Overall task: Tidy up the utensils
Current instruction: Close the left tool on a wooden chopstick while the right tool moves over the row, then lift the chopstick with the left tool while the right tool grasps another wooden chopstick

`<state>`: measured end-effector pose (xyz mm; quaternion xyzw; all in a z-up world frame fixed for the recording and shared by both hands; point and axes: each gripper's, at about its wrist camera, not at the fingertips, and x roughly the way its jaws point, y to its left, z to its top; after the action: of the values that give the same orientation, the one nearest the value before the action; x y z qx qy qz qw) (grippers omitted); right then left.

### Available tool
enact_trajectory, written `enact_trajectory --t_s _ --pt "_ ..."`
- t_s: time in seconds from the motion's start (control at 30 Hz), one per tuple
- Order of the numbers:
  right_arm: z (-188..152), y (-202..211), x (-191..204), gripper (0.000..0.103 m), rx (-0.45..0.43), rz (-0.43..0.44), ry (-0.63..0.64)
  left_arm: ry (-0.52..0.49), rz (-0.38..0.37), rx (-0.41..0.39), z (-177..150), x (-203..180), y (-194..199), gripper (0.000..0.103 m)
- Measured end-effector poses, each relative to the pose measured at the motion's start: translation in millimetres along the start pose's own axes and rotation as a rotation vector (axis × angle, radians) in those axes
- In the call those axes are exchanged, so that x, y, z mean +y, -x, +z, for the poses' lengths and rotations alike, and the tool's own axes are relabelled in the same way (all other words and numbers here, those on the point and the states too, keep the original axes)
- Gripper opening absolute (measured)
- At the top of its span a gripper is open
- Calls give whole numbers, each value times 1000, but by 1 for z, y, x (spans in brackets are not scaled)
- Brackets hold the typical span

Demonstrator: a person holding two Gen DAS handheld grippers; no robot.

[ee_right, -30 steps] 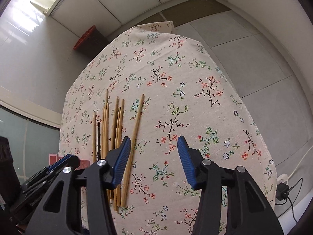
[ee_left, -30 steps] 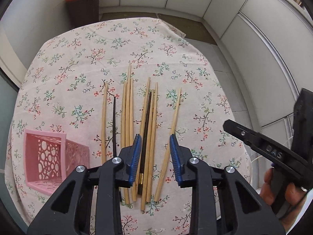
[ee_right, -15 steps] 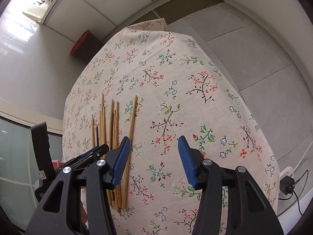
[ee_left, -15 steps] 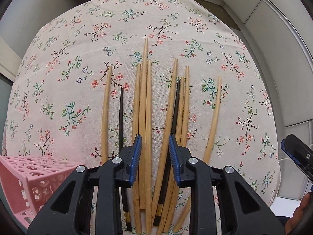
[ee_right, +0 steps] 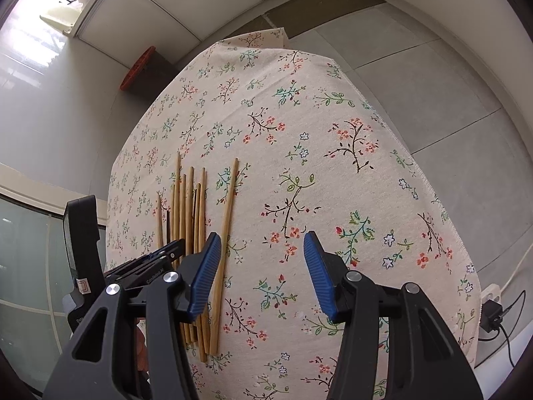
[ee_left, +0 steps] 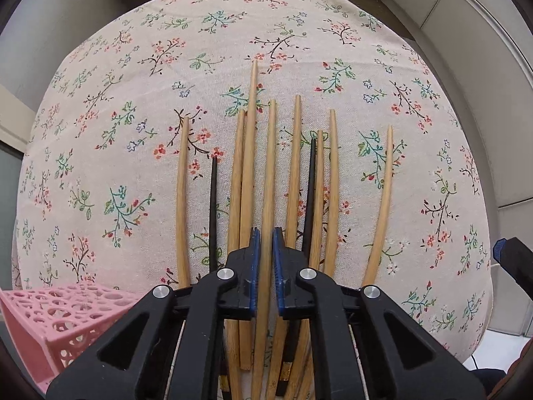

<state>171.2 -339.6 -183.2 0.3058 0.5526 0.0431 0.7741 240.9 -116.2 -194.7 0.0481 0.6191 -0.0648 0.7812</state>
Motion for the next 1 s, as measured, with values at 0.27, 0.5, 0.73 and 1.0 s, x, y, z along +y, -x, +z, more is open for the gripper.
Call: enact_trajectory --t_s 0.27,0.5,0.73,1.0 --pt "-3 -22 10 52 68 -5 52 7 -18 -95 -4 -4 18 6" --pt "-8 -51 37 51 147 -4 128 60 -156 -398 -51 25 122 6" --pt "-8 -94 74 36 185 -138 273 119 -241 -602 -98 70 186 6" --pt "-16 -98 94 7 135 -194 341 233 -266 -718 -116 119 200 6"
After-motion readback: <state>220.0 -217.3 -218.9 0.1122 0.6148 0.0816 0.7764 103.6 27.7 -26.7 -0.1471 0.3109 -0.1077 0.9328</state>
